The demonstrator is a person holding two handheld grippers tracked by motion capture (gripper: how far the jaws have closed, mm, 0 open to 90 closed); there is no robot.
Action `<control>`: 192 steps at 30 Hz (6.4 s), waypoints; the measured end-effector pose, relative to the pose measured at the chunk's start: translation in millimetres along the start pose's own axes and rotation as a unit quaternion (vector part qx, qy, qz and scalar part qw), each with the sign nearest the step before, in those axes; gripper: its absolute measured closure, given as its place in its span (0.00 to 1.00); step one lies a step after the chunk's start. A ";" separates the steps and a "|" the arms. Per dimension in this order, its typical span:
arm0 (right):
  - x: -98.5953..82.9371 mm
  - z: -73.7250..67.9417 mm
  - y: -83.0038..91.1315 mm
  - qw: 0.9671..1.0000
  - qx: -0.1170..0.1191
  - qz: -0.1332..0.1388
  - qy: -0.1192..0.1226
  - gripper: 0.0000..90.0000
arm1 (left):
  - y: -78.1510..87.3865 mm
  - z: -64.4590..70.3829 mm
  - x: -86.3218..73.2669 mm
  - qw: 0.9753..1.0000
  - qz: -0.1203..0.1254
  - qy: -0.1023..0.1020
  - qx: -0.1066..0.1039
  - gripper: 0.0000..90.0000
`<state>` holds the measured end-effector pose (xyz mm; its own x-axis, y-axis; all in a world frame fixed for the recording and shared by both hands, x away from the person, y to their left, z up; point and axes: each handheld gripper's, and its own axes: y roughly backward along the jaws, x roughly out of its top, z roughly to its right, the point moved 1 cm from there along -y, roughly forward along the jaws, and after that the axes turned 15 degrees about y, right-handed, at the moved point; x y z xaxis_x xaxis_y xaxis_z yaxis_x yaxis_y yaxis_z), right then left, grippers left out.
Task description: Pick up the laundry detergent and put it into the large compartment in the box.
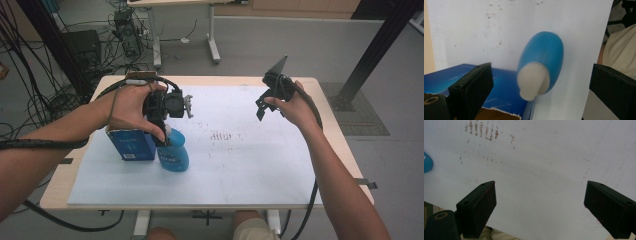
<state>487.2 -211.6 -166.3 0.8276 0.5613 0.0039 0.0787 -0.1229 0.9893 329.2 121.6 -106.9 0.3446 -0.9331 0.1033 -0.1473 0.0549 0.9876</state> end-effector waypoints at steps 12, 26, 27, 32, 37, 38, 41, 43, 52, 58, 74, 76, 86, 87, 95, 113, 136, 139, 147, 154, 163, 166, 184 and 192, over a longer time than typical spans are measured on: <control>2.6 -4.5 -3.0 1.000 -0.001 0.000 -0.001 0.12 | -13.7 -3.2 -3.9 1.000 0.006 -0.005 -0.010 0.06; 3.3 -5.2 -6.0 1.000 -0.002 -0.001 -0.008 0.12 | -34.7 -13.2 -7.4 0.999 0.003 -0.014 -0.035 0.07; 3.3 -5.2 -6.0 1.000 -0.002 -0.001 -0.008 0.12 | -34.7 -13.2 -7.4 0.999 0.003 -0.014 -0.035 0.07; 4.8 -5.0 -9.2 1.000 -0.002 -0.003 -0.006 0.12 | -42.4 -15.6 -9.6 0.999 0.002 -0.016 -0.038 0.07; 5.8 -4.7 -9.6 1.000 -0.003 -0.004 -0.009 0.12 | -48.6 -19.0 -10.9 0.999 0.001 -0.018 -0.038 0.07; 5.7 -4.4 -10.0 1.000 -0.002 -0.003 -0.009 0.12 | -50.9 -18.7 -9.9 0.999 -0.003 -0.020 -0.035 0.07; 6.2 -3.8 -11.6 1.000 -0.002 -0.004 -0.010 0.12 | -55.0 -18.3 -8.6 0.999 -0.006 -0.025 -0.038 0.07; 6.8 -3.3 -12.9 1.000 -0.001 -0.005 -0.011 0.12 | -56.2 -18.3 -7.7 0.999 -0.007 -0.026 -0.039 0.07; 8.3 -1.6 -15.2 1.000 0.000 -0.007 -0.013 0.12 | -62.8 -19.9 -6.8 0.999 -0.004 -0.029 -0.041 0.08; 8.8 -2.2 -15.9 1.000 -0.001 -0.006 -0.011 0.12 | -64.6 -21.1 -7.0 0.999 -0.004 -0.027 -0.041 0.09; 12.0 -1.8 -19.5 1.000 0.000 -0.011 -0.010 0.12 | -64.8 -19.2 -9.0 0.999 -0.001 -0.028 -0.037 0.09; 13.0 -2.2 -20.2 1.000 0.002 -0.011 -0.008 0.12 | -63.9 -19.2 -9.6 0.999 0.000 -0.027 -0.035 0.09; 13.1 -2.6 -20.4 1.000 0.002 -0.010 -0.006 0.12 | -65.8 -16.3 -10.7 0.999 -0.002 -0.026 -0.031 0.08; 13.2 -3.0 -20.2 1.000 0.002 -0.010 -0.007 0.12 | -65.3 -16.9 -11.1 0.999 -0.001 -0.027 -0.031 0.08; 14.1 -4.4 -20.6 1.000 0.001 -0.010 -0.004 0.12 | -65.6 -16.2 -12.8 0.999 -0.003 -0.026 -0.028 0.08; 15.3 -8.9 -18.5 1.000 -0.003 -0.010 -0.002 0.12 | -62.7 -17.1 -17.7 1.000 0.000 -0.020 -0.021 0.08; 20.4 -16.0 -19.6 1.000 -0.007 -0.014 0.003 0.12 | -60.1 -15.0 -20.6 1.000 0.005 -0.019 -0.015 0.09; 21.2 -17.2 -20.1 1.000 -0.007 -0.014 0.003 0.12 | -60.3 -14.7 -21.1 1.000 0.006 -0.019 -0.013 0.09; 21.1 -17.2 -19.3 1.000 -0.008 -0.015 0.003 0.12 | -59.9 -13.7 -22.1 1.000 0.008 -0.019 -0.013 0.09; 22.1 -19.9 -20.0 1.000 -0.009 -0.015 0.005 0.12 | -59.1 -13.1 -24.7 1.000 0.009 -0.019 -0.011 0.09; 24.1 -22.8 -20.2 1.000 -0.009 -0.016 0.007 0.12 | -58.0 -13.1 -28.7 1.000 0.012 -0.016 -0.009 0.08; 23.5 -23.5 -19.0 1.000 -0.010 -0.014 0.007 0.12 | -57.6 -13.4 -28.7 1.000 0.010 -0.017 -0.008 0.08; 24.6 -23.7 -20.7 1.000 -0.010 -0.015 0.008 0.12 | -58.5 -13.9 -28.2 1.000 0.014 -0.013 -0.009 0.08; 24.2 -23.6 -20.4 1.000 -0.010 -0.014 0.008 0.12 | -59.5 -14.5 -26.2 1.000 0.011 -0.013 -0.010 0.08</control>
<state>492.5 -176.2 -183.0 0.8168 0.5765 -0.0219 0.0908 -0.0910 0.9917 342.3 148.0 -166.6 0.3165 -0.9406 0.1228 -0.1368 0.0828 0.9871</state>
